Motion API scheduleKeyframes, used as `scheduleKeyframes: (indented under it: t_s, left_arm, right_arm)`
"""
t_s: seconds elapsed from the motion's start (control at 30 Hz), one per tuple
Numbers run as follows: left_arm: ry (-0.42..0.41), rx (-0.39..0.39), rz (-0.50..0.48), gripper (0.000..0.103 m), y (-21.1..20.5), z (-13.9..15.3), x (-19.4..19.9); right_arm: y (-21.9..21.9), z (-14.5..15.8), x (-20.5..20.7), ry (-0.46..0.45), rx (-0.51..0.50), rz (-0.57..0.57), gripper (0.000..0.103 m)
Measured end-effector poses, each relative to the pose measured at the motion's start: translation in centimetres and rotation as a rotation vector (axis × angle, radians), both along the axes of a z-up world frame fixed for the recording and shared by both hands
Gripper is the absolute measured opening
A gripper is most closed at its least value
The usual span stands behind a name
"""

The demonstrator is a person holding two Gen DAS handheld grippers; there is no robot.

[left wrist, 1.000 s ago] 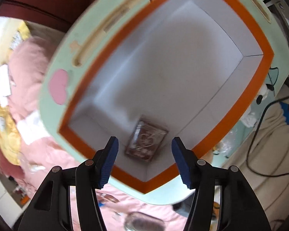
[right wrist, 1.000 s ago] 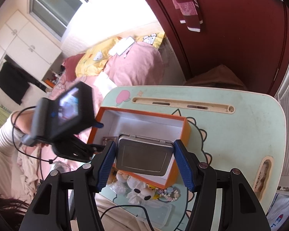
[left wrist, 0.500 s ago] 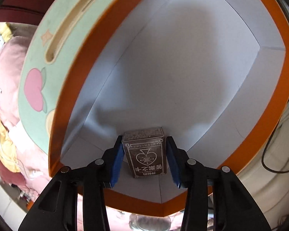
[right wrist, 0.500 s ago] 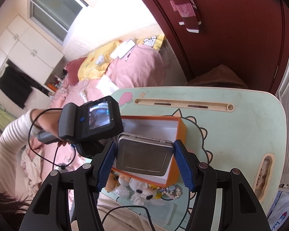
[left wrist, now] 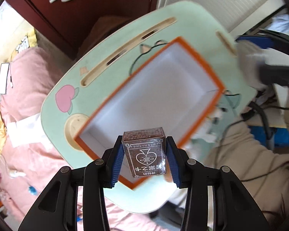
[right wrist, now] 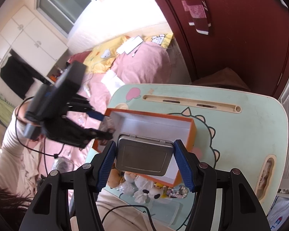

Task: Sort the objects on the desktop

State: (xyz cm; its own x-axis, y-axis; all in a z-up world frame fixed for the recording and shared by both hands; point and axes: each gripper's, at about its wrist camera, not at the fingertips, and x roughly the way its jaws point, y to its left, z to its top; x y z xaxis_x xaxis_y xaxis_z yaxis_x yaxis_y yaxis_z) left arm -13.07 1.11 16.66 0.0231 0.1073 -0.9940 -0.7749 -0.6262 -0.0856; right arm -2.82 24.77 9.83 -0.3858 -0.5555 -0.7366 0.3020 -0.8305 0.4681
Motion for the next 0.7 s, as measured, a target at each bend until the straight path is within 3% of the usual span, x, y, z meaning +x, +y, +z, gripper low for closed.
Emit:
scheduleKeyframes:
  t_s: [0.03, 0.13, 0.37, 0.5, 0.7]
  left_arm:
    - [0.0, 0.02, 0.003, 0.044, -0.1, 0.2, 0.7]
    - [-0.013, 0.081, 0.023, 0.044, 3.6, -5.8, 4.0]
    - [-0.09, 0.243, 0.124, 0.044, 3.6, -9.8, 5.9]
    - [-0.037, 0.263, 0.218, 0.044, 2.8, -11.7, 6.7]
    - [-0.013, 0.229, 0.243, 0.044, 3.2, -13.5, 7.4]
  right_arm:
    - [0.0, 0.2, 0.4, 0.005, 0.002, 0.002, 0.061]
    - [0.1, 0.5, 1.8, 0.014, 0.012, 0.003, 0.061]
    - [0.7, -2.3, 5.4, -0.021, 0.087, -0.058, 0.061]
    - [1.2, -5.7, 6.5, -0.078, 0.153, -0.125, 0.061]
    - [1.1, -10.0, 6.8, -0.161, 0.194, -0.165, 0.061]
